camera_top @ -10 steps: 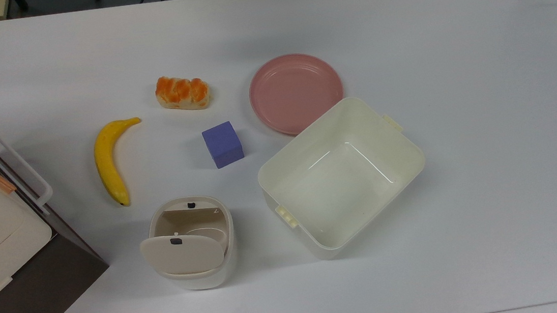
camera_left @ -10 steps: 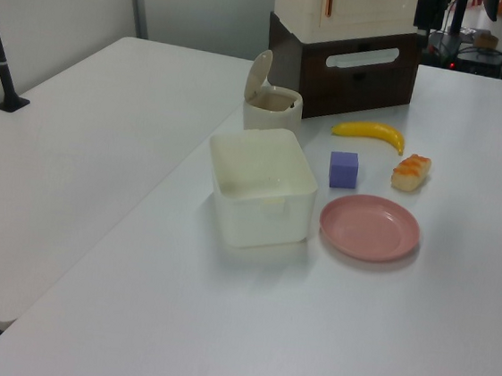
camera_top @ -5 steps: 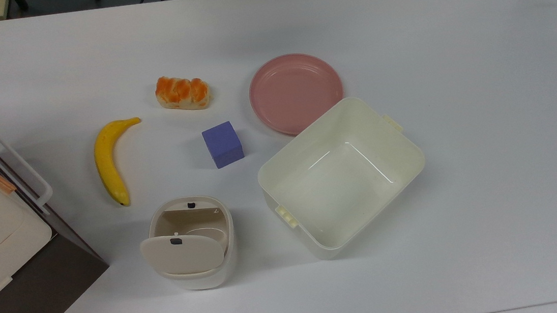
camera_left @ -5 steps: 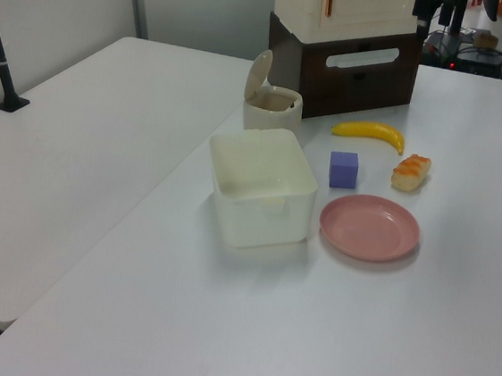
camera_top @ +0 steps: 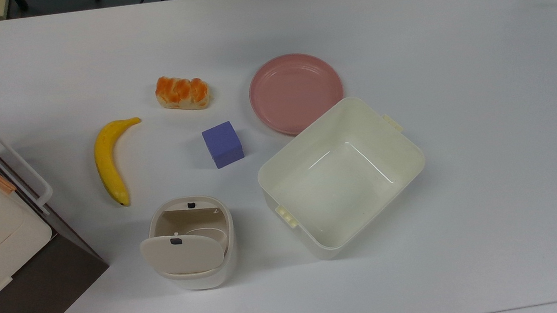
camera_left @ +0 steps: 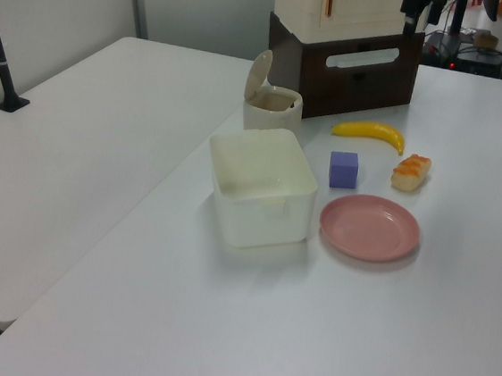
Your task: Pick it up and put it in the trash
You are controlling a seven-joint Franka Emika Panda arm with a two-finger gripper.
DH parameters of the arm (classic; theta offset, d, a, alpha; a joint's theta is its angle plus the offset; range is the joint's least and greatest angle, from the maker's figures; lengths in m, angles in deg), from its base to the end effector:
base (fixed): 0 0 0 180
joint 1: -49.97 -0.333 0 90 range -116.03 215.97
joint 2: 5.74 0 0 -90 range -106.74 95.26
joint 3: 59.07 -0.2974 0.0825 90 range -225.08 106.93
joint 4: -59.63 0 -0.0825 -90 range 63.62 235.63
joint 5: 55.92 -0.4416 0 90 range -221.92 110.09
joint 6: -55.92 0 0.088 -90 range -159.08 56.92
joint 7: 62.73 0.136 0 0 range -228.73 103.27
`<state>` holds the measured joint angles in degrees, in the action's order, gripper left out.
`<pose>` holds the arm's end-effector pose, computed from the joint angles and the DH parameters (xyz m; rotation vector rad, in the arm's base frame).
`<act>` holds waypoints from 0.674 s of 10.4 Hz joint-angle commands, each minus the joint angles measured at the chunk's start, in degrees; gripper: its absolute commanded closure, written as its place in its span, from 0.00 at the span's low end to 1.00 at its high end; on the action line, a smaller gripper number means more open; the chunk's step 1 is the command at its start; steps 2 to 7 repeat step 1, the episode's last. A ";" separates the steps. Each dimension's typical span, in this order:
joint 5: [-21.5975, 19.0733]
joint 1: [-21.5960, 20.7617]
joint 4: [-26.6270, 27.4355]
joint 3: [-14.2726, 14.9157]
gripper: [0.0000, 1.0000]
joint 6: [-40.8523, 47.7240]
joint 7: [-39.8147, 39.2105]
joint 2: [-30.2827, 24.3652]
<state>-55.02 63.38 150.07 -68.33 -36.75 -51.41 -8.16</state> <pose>0.6056 -0.0443 0.6026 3.0932 -0.4198 0.1278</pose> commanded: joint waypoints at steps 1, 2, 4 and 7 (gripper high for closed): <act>-1.25 -0.14 0.88 -0.23 0.00 -1.64 1.07 -0.31; -1.25 -0.14 0.88 -0.23 0.00 -1.64 1.07 -0.31; -1.25 -0.14 0.88 -0.23 0.00 -1.64 1.07 -0.31; -1.25 -0.14 0.88 -0.23 0.00 -1.64 1.07 -0.31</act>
